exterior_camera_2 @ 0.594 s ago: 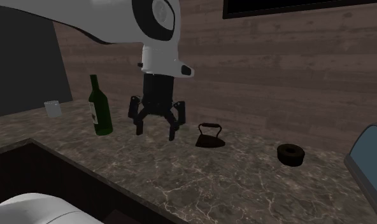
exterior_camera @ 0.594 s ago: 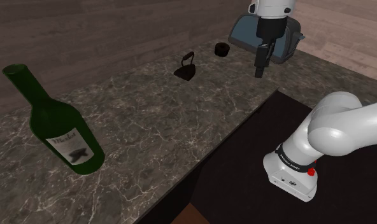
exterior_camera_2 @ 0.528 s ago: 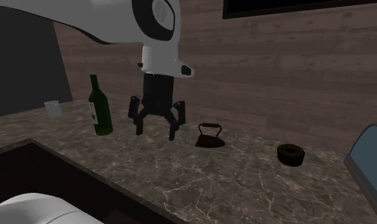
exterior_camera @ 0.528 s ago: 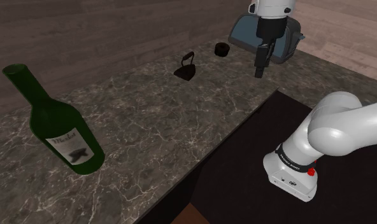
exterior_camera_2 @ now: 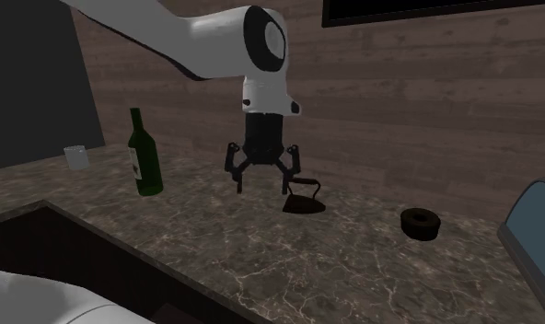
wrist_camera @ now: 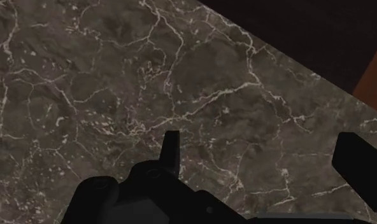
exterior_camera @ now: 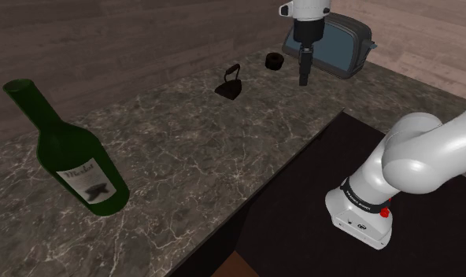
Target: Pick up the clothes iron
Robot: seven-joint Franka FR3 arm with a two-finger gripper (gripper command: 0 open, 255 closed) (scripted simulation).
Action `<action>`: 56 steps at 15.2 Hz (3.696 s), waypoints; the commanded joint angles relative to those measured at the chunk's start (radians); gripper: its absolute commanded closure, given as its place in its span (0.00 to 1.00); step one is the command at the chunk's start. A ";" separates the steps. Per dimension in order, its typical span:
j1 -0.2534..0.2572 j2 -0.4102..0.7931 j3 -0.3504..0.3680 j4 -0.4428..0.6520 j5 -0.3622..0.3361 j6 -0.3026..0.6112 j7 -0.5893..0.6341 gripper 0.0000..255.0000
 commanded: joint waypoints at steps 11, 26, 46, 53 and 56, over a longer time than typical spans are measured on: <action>0.065 0.452 -0.049 0.331 -0.094 0.159 -0.478 0.00; 0.106 0.824 0.010 0.672 -0.138 0.245 -0.827 0.00; 0.105 0.826 0.010 0.666 -0.138 0.252 -0.826 1.00; 0.107 0.810 0.011 0.737 -0.135 0.166 -0.843 1.00; 0.108 0.807 0.011 0.772 -0.134 0.129 -0.851 1.00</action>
